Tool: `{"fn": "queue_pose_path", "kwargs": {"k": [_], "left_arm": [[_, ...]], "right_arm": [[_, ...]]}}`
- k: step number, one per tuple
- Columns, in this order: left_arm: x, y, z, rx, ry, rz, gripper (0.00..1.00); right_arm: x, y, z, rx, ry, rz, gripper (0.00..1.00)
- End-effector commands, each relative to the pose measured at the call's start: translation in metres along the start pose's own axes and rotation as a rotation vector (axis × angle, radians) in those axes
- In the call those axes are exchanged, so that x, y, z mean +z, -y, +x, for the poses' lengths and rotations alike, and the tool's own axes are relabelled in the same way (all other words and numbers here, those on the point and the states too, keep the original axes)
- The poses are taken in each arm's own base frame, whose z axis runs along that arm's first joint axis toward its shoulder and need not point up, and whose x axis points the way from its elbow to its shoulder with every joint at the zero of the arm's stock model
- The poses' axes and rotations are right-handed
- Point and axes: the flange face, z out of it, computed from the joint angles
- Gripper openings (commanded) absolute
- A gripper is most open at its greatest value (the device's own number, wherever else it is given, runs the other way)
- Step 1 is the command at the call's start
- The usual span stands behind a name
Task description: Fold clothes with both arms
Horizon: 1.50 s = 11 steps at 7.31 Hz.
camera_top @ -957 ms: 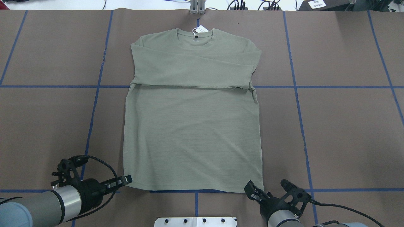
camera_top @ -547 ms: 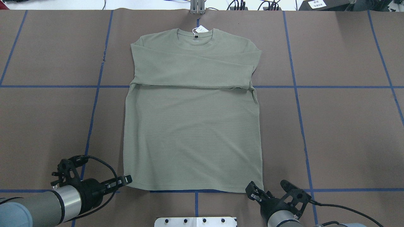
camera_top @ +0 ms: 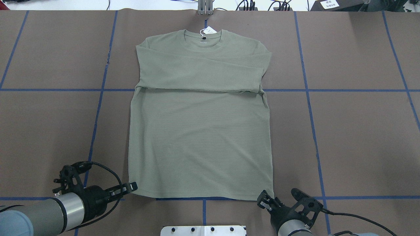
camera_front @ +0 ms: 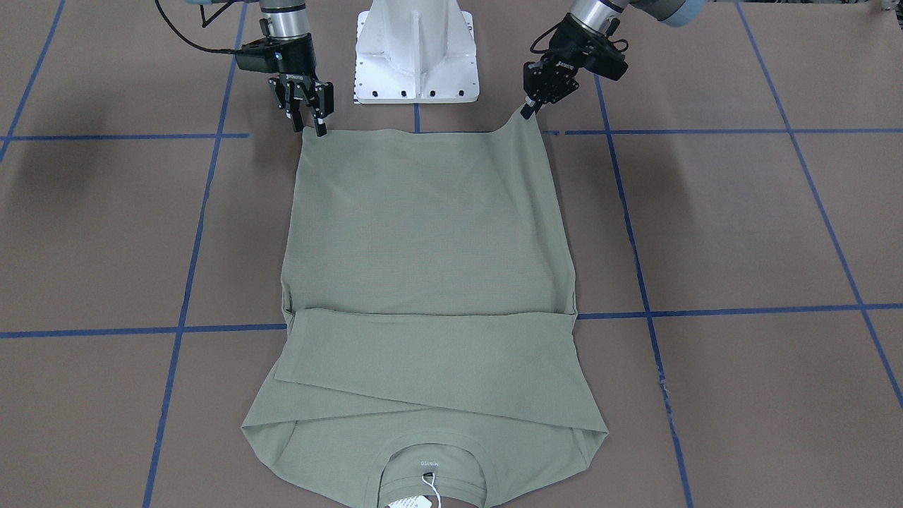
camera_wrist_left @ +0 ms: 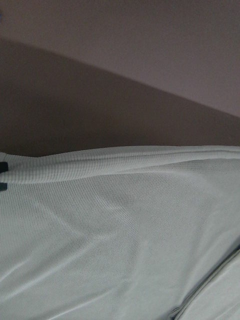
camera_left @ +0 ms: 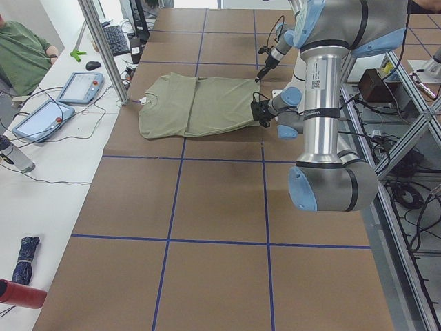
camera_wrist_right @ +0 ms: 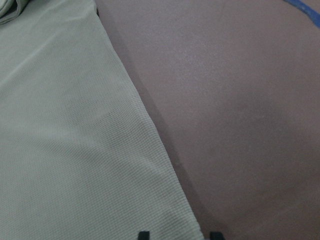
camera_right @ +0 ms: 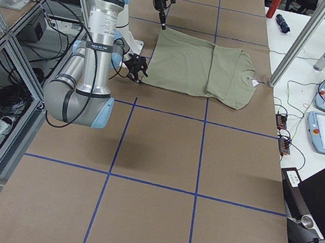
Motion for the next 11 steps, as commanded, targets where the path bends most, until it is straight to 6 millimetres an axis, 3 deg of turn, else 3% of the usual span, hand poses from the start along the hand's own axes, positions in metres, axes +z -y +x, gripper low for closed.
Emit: {"fn": "queue_pose_path", "kwargs": {"k": [1,2,3,5,6,7,8,9,10,11], "left_arm": [[-0.001,0.000,0.001,0.000,-0.004,-0.002,0.00],[-0.002,0.000,0.002,-0.001,-0.005,-0.003,0.00],[-0.004,0.000,0.004,-0.002,-0.008,-0.008,0.00],[-0.055,0.008,0.046,-0.002,-0.025,-0.098,0.00],[-0.090,0.018,0.073,-0.007,-0.012,-0.133,0.00],[-0.140,0.035,0.103,0.008,-0.025,-0.154,0.00],[-0.195,0.052,0.125,0.074,-0.027,-0.197,0.00],[-0.205,0.063,0.135,0.095,-0.024,-0.203,0.00],[-0.179,0.066,0.139,0.151,-0.011,-0.191,0.00],[-0.142,0.080,0.145,0.216,0.008,-0.146,0.00]], "right_arm": [[-0.002,0.000,-0.001,0.000,0.001,-0.005,0.00],[-0.002,0.003,-0.002,-0.013,-0.004,-0.002,0.00],[-0.023,0.017,-0.016,-0.024,-0.014,-0.004,0.00],[-0.115,0.078,-0.052,-0.051,-0.087,-0.100,0.00],[-0.167,0.108,-0.064,-0.062,-0.085,-0.157,0.00],[-0.208,0.142,-0.072,-0.041,-0.099,-0.209,0.00],[-0.222,0.154,-0.090,-0.015,-0.111,-0.274,0.00],[-0.226,0.166,-0.104,-0.063,-0.095,-0.264,0.00],[-0.223,0.170,-0.116,-0.130,-0.073,-0.250,0.00],[-0.210,0.176,-0.132,-0.177,-0.069,-0.216,0.00]]}}
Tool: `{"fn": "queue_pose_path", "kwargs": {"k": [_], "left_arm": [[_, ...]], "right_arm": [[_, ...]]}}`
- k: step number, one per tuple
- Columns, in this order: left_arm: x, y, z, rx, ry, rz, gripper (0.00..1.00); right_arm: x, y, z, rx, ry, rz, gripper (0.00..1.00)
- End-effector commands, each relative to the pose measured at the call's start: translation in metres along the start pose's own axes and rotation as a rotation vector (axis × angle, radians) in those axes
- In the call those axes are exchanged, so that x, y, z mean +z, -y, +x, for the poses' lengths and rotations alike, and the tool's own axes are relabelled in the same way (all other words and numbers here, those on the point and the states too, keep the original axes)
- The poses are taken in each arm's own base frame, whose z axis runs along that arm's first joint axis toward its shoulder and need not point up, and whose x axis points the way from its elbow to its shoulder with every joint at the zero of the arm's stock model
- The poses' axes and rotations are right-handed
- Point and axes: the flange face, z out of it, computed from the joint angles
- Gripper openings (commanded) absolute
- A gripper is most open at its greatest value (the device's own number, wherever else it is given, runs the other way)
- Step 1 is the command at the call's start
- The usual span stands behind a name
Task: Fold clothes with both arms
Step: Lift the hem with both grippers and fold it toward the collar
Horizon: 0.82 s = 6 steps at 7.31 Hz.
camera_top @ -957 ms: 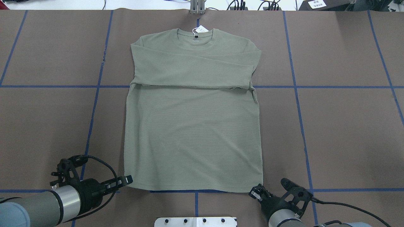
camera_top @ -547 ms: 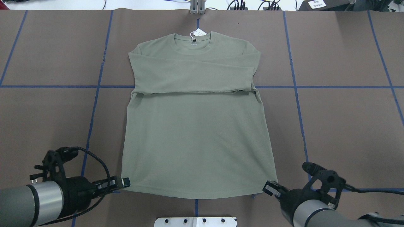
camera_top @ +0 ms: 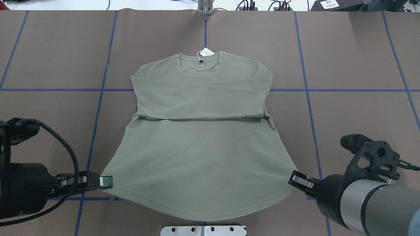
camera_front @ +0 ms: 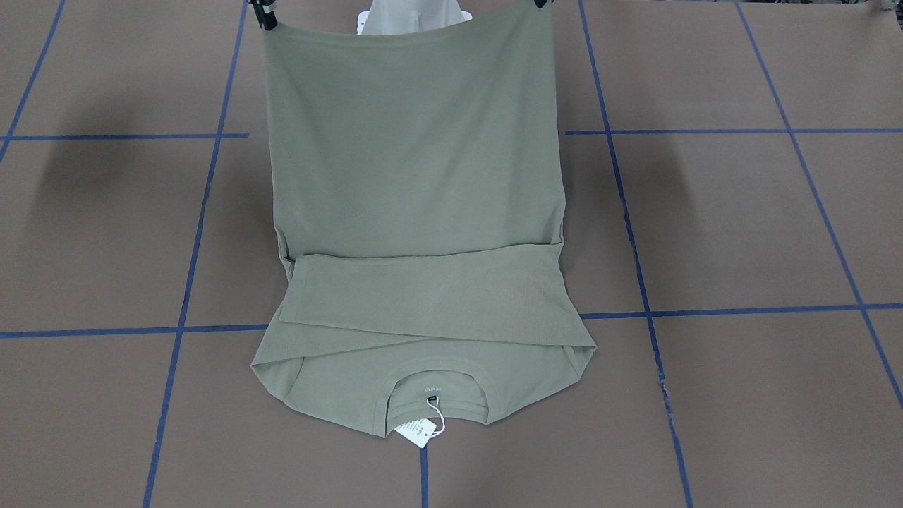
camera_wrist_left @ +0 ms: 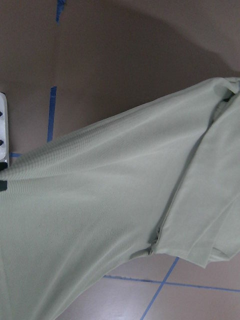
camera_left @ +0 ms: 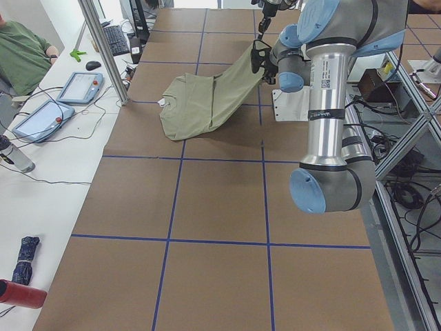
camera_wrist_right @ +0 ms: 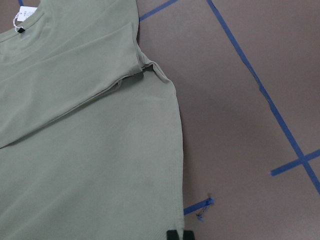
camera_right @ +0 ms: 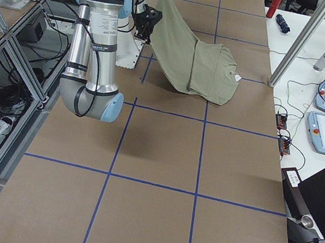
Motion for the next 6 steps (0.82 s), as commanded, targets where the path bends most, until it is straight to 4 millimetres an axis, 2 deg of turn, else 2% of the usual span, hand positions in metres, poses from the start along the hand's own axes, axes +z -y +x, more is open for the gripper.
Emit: {"fn": "queue_pose_path", "kwargs": {"k": [1,2,3,4,5,6], "left_arm": [[0.059,0.060,0.008,0.120,0.068,0.102,0.00],[0.096,0.112,0.013,0.172,0.122,0.170,0.00],[0.126,0.151,0.015,0.189,0.174,0.206,0.00],[0.120,0.185,0.016,0.211,0.196,0.256,0.00],[0.113,0.205,0.010,0.208,0.215,0.289,0.00],[0.131,0.225,0.012,0.195,0.244,0.298,0.00]], "right_arm": [[0.023,0.032,-0.036,-0.093,-0.029,0.079,0.00],[0.056,0.059,-0.057,-0.127,-0.087,0.120,0.00],[0.093,0.092,-0.079,-0.121,-0.093,0.134,0.00],[0.116,0.133,-0.089,-0.138,-0.075,0.150,0.00],[0.132,0.169,-0.091,-0.145,-0.089,0.162,0.00],[0.149,0.200,-0.105,-0.137,-0.108,0.193,0.00]]}}
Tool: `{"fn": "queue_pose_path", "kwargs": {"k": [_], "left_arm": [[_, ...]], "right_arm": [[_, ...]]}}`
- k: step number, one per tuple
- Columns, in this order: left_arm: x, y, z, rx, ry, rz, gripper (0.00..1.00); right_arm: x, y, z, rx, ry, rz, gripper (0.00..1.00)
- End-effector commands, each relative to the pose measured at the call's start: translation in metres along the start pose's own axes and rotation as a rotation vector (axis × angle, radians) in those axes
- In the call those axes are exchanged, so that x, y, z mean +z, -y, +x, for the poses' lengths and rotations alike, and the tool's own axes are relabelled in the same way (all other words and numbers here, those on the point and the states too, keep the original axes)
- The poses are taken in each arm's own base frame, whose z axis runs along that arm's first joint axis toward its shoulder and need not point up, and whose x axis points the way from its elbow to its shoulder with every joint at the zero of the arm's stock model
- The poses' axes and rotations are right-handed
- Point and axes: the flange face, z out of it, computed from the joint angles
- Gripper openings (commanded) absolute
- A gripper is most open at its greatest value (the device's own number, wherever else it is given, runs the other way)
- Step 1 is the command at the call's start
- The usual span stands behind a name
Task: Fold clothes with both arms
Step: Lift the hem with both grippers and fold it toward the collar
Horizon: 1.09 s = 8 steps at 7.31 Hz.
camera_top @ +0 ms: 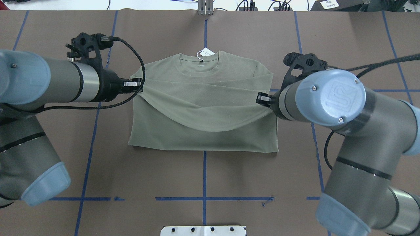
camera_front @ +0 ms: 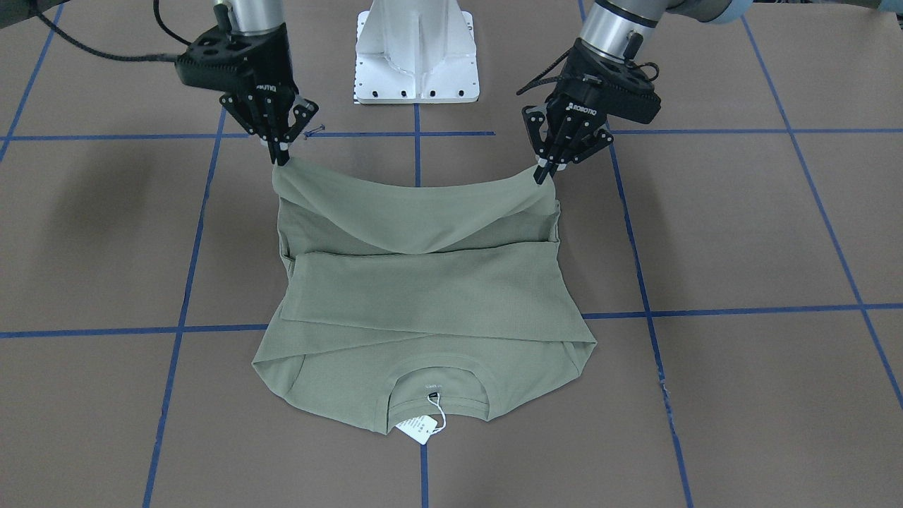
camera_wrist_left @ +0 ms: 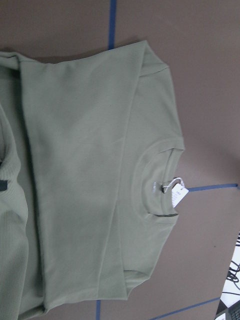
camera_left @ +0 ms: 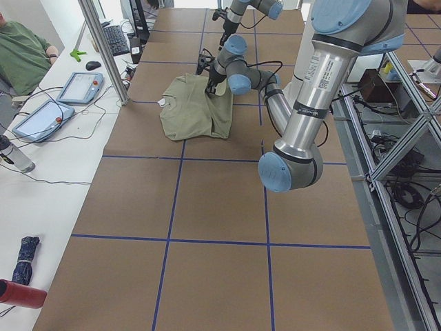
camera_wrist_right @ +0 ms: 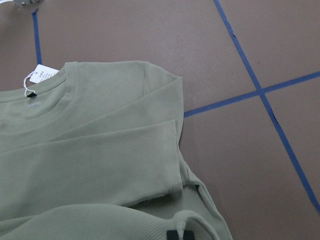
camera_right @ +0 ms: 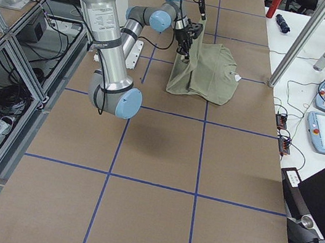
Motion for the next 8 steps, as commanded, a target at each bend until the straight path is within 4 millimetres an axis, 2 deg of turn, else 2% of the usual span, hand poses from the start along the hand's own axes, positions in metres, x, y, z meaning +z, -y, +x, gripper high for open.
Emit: {"fn": "queue_pose_path", "kwargs": {"k": [1,2,3,4,5,6,7,8], "left_arm": [[0.050,0.038,-0.003,-0.013,0.074,0.023,0.00],[0.078,0.051,-0.001,0.003,0.114,0.018,0.00],[0.100,0.065,-0.019,0.030,0.147,0.029,0.00],[0.131,0.075,-0.036,0.033,0.168,0.067,0.00],[0.168,0.085,-0.038,0.031,0.198,0.078,0.00],[0.195,0.087,-0.050,0.031,0.222,0.067,0.00],[0.205,0.091,-0.062,0.086,0.215,0.086,0.00],[0.206,0.101,-0.073,0.087,0.225,0.100,0.00]], "right_arm": [[0.049,0.067,-0.021,0.013,-0.039,0.050,0.00],[0.075,0.088,-0.031,0.024,-0.057,0.062,0.00],[0.103,0.107,-0.042,0.039,-0.065,0.073,0.00],[0.135,0.125,-0.039,0.051,-0.073,0.077,0.00],[0.161,0.137,-0.044,0.046,-0.079,0.082,0.00],[0.176,0.145,-0.051,0.050,-0.093,0.082,0.00],[0.183,0.151,-0.049,0.054,-0.107,0.083,0.00],[0.181,0.159,-0.047,0.056,-0.108,0.086,0.00]]}}
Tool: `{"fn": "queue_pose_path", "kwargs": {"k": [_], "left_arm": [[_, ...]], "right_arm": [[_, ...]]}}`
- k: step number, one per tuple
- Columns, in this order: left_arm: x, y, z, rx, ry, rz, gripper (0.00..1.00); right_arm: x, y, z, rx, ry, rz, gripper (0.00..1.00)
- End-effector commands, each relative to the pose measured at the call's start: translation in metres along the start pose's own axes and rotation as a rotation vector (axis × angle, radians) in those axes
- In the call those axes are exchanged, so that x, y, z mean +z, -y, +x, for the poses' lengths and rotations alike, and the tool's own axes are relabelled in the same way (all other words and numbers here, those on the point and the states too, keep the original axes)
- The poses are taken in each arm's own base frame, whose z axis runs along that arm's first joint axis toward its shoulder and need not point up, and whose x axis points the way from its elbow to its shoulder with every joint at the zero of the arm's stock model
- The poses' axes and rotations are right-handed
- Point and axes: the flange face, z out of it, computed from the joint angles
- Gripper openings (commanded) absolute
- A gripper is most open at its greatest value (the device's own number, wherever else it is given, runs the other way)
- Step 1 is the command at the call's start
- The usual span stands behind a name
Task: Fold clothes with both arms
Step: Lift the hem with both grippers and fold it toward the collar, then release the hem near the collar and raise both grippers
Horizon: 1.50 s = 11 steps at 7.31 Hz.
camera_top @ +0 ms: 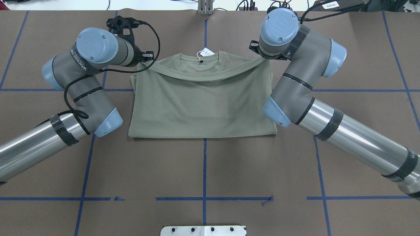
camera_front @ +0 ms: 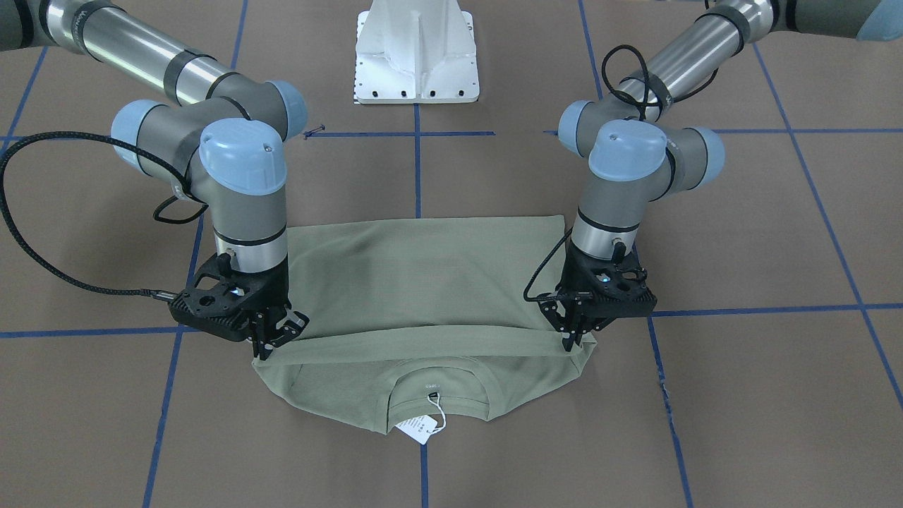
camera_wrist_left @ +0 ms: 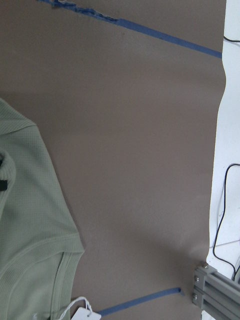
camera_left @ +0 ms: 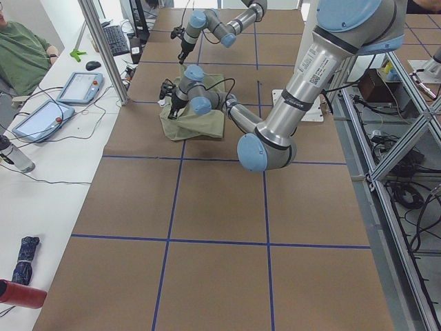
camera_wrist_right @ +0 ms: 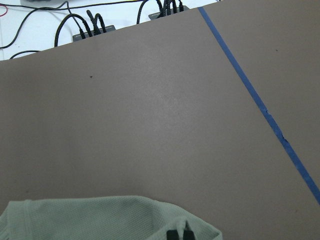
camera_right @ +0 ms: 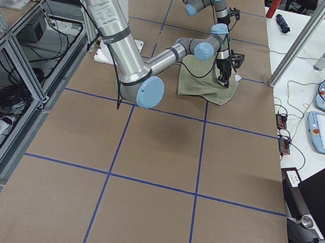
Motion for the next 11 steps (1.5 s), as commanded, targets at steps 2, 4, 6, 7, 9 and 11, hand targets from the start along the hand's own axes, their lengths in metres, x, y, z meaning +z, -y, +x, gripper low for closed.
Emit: {"fn": "queue_pose_path", "kwargs": {"k": [2,4,6,7,9,11], "left_arm": [[0.016,0.010,-0.019,0.032,0.023,0.017,0.00],[0.017,0.009,-0.014,0.047,0.018,0.015,0.00],[0.017,0.005,-0.018,0.128,0.012,0.017,0.99],[0.004,0.008,-0.010,0.136,-0.043,0.038,1.00],[-0.031,-0.012,-0.019,0.164,-0.135,-0.011,1.00],[-0.078,-0.054,-0.042,0.058,-0.201,-0.029,1.00]], "right_arm": [[0.015,0.014,0.006,-0.003,-0.029,-0.001,0.00],[0.028,0.000,0.004,-0.018,-0.048,-0.010,0.09],[0.045,-0.029,0.002,-0.057,0.002,0.028,1.00],[0.038,-0.026,0.001,-0.072,0.017,0.010,1.00],[0.019,0.002,0.031,-0.220,0.079,-0.079,1.00],[-0.001,0.001,0.040,-0.247,0.117,-0.081,1.00]]}}
